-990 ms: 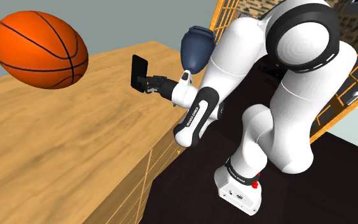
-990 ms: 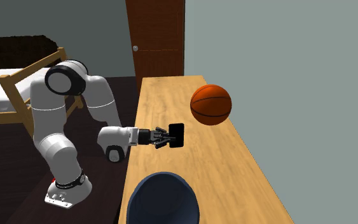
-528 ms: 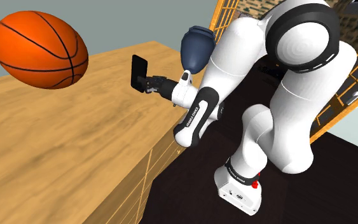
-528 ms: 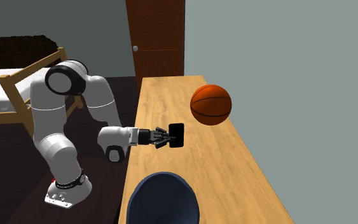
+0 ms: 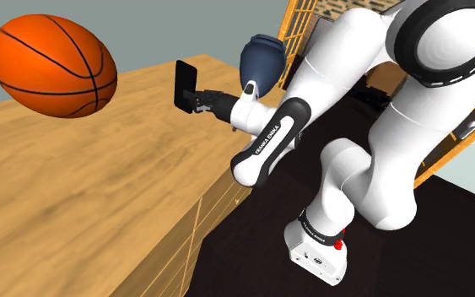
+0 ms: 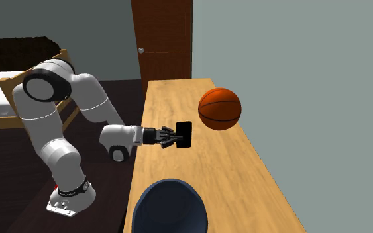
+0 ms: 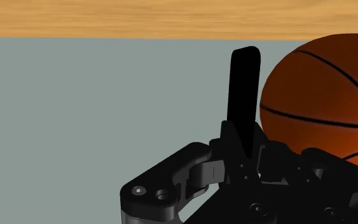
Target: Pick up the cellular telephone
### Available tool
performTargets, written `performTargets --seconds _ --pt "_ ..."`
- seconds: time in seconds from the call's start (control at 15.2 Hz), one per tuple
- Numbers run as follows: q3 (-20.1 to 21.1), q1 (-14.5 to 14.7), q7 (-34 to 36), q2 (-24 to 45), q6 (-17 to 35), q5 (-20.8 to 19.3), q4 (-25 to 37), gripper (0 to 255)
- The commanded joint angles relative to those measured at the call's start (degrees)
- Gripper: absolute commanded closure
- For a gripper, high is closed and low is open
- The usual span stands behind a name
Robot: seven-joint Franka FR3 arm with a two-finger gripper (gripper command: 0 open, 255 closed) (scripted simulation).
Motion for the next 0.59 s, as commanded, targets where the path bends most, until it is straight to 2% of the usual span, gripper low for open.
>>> performTargets --seconds 0.0,0.4,0.53 --pt "0.24 0.46 -2.90 -3.52 -2.15 1.15 -0.22 255" --pt "2.49 0.65 -11.19 -12.82 -8.09 5.68 -0.17 255" --pt "2.63 0.58 -11.38 -13.03 -8.24 5.81 -0.15 255"
